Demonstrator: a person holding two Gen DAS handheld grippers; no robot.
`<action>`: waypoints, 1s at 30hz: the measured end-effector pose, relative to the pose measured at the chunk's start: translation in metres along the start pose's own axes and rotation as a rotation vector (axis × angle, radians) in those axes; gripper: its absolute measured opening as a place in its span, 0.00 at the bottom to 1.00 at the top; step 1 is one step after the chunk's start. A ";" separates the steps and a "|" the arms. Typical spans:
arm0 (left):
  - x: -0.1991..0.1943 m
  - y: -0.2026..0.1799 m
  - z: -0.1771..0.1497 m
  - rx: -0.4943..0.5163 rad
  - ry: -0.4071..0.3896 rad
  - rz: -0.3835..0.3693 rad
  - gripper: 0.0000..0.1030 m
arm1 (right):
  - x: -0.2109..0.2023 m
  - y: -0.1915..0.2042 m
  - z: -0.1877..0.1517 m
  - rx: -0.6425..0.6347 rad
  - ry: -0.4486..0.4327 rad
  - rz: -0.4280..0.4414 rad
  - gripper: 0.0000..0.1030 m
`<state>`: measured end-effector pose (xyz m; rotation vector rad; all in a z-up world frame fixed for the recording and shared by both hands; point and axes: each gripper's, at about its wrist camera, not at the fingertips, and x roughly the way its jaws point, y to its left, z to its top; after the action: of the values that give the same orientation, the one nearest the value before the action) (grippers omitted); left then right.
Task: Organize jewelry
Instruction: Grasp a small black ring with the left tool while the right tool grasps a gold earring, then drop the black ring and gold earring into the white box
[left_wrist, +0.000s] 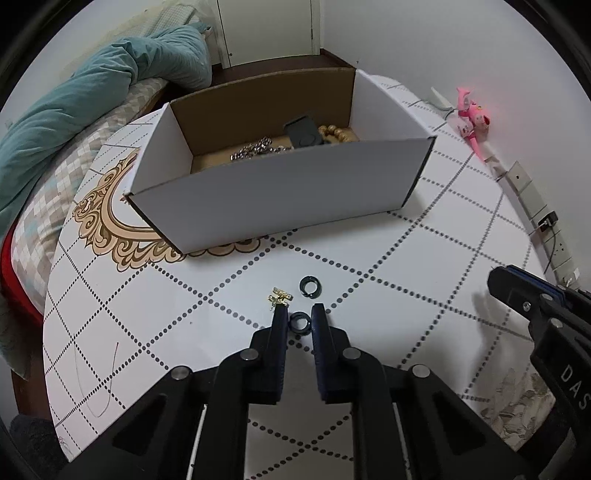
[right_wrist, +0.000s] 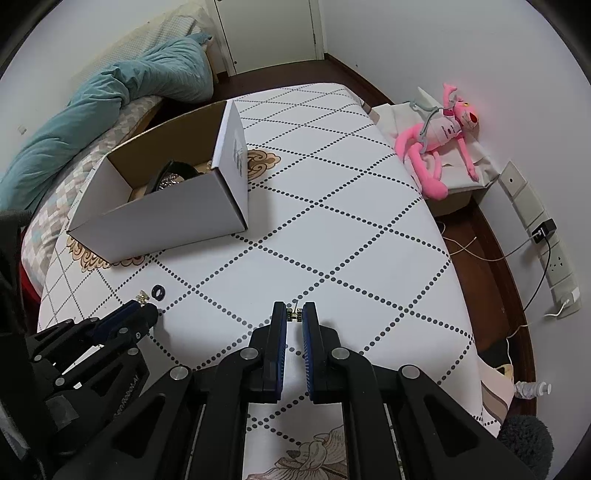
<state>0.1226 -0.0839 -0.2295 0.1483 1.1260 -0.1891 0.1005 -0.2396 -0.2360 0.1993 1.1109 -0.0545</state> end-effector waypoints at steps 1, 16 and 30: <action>-0.006 0.000 0.001 -0.001 -0.004 -0.010 0.10 | -0.003 0.000 0.001 -0.001 -0.005 0.005 0.09; -0.050 0.066 0.126 -0.107 -0.036 -0.148 0.10 | -0.023 0.059 0.136 -0.067 -0.035 0.260 0.09; -0.013 0.100 0.165 -0.143 0.090 -0.067 0.55 | 0.052 0.080 0.190 -0.144 0.182 0.173 0.45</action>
<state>0.2850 -0.0211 -0.1453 -0.0085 1.2304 -0.1616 0.3033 -0.1940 -0.1909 0.1732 1.2697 0.2005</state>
